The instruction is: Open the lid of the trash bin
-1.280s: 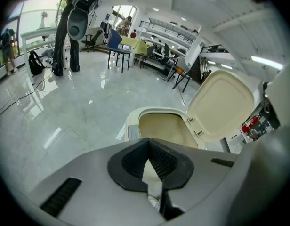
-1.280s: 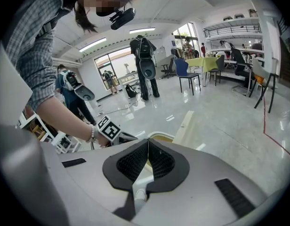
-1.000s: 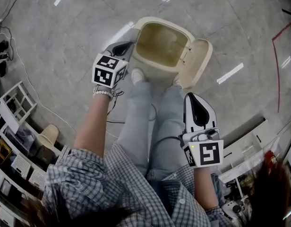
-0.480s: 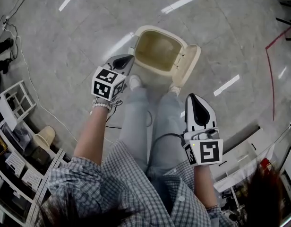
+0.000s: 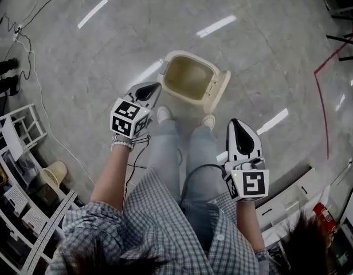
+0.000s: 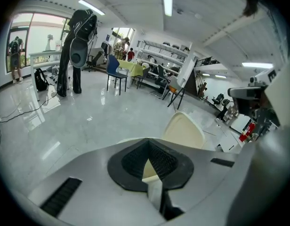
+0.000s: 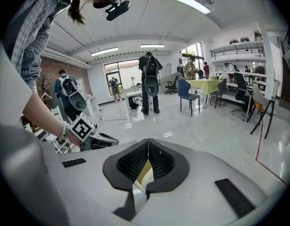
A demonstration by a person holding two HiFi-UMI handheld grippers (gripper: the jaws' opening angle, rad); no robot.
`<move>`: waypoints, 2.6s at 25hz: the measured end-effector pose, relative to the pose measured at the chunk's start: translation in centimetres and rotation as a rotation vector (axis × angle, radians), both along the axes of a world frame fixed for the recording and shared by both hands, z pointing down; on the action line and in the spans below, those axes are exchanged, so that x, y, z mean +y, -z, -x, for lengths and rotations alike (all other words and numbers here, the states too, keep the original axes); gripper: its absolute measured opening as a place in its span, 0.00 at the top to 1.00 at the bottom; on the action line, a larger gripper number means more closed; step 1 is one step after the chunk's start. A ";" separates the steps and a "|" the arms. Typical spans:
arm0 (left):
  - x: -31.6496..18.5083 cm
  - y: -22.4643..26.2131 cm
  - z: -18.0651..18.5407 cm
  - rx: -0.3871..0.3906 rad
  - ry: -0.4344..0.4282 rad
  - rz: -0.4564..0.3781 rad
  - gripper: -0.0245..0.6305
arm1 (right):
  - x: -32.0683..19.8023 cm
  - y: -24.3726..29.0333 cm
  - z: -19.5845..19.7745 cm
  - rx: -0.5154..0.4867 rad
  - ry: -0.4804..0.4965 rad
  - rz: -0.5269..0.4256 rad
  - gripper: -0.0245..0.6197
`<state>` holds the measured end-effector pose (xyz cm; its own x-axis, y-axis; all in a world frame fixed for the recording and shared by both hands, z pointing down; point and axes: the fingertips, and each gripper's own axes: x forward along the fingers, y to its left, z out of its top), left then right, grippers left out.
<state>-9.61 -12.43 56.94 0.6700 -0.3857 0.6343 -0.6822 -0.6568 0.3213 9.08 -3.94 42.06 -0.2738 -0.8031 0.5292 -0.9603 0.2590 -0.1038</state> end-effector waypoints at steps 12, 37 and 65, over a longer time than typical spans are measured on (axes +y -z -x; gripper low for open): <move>-1.1 10.9 0.0 0.053 0.037 -0.155 0.96 | -2.0 5.9 -2.2 0.038 0.009 -0.100 0.93; 0.6 26.8 -3.8 0.148 0.044 -0.415 0.96 | -5.4 17.9 -7.7 0.089 0.036 -0.363 0.93; 1.1 30.4 -4.6 0.191 0.161 -0.481 0.96 | -6.9 19.7 -7.8 0.102 0.147 -0.409 0.93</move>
